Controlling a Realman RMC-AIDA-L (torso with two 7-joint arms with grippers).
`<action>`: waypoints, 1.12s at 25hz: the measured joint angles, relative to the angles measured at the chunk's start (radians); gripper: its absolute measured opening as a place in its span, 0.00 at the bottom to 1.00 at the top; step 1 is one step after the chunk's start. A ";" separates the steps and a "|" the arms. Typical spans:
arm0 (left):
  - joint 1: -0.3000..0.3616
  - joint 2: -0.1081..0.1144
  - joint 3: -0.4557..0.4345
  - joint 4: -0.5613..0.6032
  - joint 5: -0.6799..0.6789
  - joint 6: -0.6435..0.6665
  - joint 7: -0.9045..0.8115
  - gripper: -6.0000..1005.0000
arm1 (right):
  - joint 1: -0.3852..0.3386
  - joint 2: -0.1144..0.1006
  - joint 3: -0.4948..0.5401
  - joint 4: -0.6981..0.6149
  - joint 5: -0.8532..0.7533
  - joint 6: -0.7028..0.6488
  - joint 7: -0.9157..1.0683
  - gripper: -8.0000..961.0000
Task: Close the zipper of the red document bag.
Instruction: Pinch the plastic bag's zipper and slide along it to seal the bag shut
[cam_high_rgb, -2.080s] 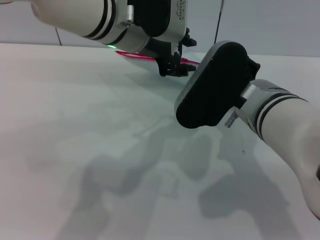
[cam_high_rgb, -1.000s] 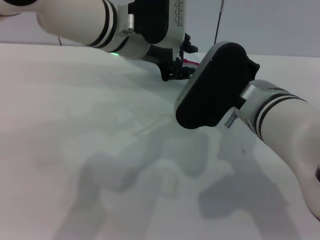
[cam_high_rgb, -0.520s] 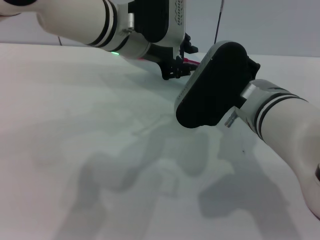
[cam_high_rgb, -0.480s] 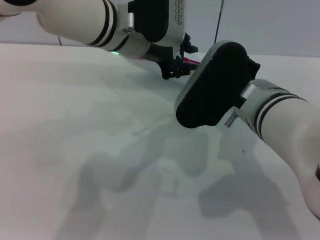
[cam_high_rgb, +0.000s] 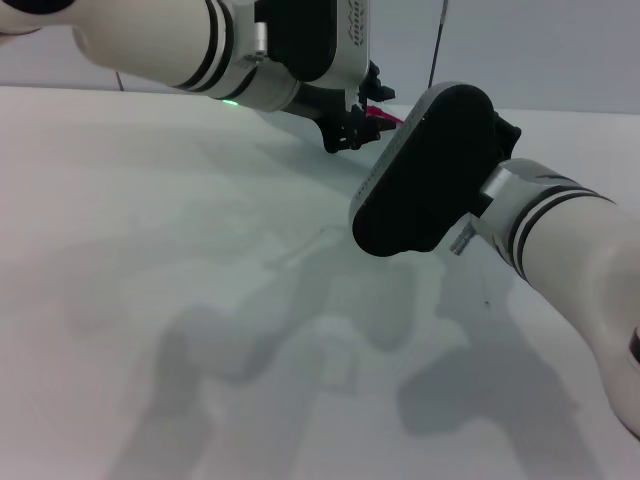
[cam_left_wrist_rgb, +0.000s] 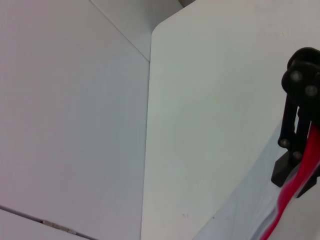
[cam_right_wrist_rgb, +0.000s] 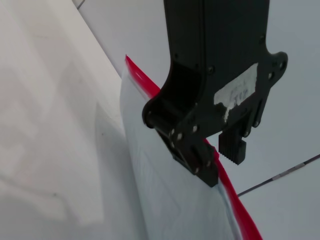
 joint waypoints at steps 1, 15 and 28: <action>0.000 0.000 0.000 0.000 0.000 0.000 0.000 0.34 | 0.000 0.000 0.000 0.000 0.000 0.000 0.000 0.06; -0.001 -0.002 0.002 -0.012 0.000 0.012 0.001 0.19 | 0.004 0.000 0.000 0.003 0.000 0.000 0.000 0.06; 0.010 -0.002 0.012 -0.026 0.000 0.022 0.017 0.09 | 0.003 0.000 0.000 0.015 0.000 -0.001 0.001 0.06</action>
